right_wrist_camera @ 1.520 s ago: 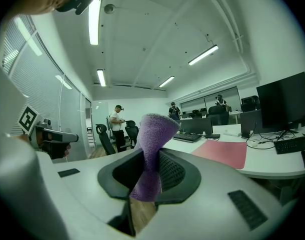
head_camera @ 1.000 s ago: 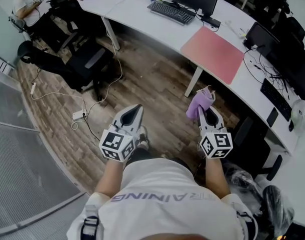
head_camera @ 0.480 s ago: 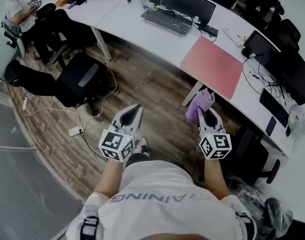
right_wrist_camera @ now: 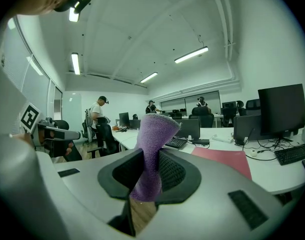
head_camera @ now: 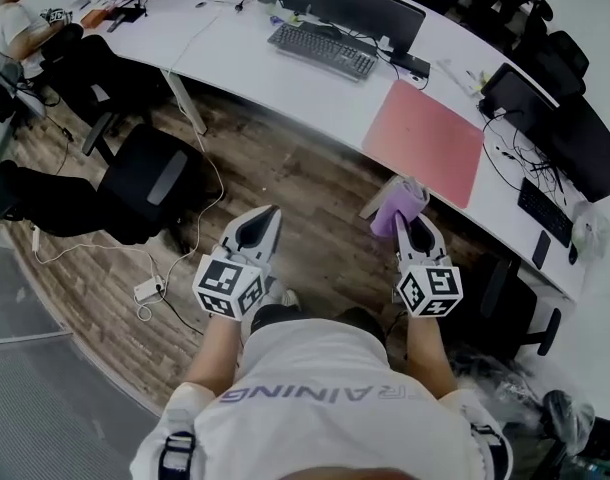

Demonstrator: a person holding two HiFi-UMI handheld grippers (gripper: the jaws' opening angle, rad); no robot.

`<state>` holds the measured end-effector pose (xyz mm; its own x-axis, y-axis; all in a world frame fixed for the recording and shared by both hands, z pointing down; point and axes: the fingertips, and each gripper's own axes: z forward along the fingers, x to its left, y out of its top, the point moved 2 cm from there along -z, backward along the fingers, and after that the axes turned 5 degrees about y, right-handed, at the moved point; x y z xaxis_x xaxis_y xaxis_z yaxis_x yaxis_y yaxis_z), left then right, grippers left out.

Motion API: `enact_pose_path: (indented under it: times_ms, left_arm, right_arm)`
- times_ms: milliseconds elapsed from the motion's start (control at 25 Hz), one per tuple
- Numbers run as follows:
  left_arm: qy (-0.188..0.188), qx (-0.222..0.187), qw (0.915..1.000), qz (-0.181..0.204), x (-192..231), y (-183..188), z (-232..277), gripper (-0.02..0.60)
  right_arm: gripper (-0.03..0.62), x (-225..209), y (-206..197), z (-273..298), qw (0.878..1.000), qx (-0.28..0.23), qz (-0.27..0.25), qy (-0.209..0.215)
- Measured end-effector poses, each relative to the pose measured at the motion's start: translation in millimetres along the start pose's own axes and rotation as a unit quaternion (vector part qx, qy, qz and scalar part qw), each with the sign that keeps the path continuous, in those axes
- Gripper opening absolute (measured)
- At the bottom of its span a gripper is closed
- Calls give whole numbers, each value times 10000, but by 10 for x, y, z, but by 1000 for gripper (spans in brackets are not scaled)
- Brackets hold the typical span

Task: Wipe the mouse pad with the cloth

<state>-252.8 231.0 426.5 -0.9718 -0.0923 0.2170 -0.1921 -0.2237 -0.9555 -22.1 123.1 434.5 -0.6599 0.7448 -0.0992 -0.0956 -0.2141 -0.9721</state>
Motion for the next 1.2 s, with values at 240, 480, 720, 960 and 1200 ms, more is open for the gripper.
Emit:
enact_pose_path:
  times_ms: [240,480,720,960,1200]
  left_arm:
    - [-315,113,9994,-44,173,33,338,34]
    - [-544,185,9983,81,89,60,787,34]
    - [-618,269,9977,10,-87,85,1438,34]
    - [-641,293,9975,91,-376,303,2194,34]
    - [-627,371,9972,181,-755,398,2946,34]
  right_arm:
    - [97,-94,47,158,9996,64,-47,-279]
    - [97,-439,-22,272,9986,40,166,-501]
    - [98,-1036,-52,466,9979,-26,335,-546]
    - [98,-1803,91,653,9975,-89,450,-536]
    - [98,-2675,197,783,9967,-110,560,-583]
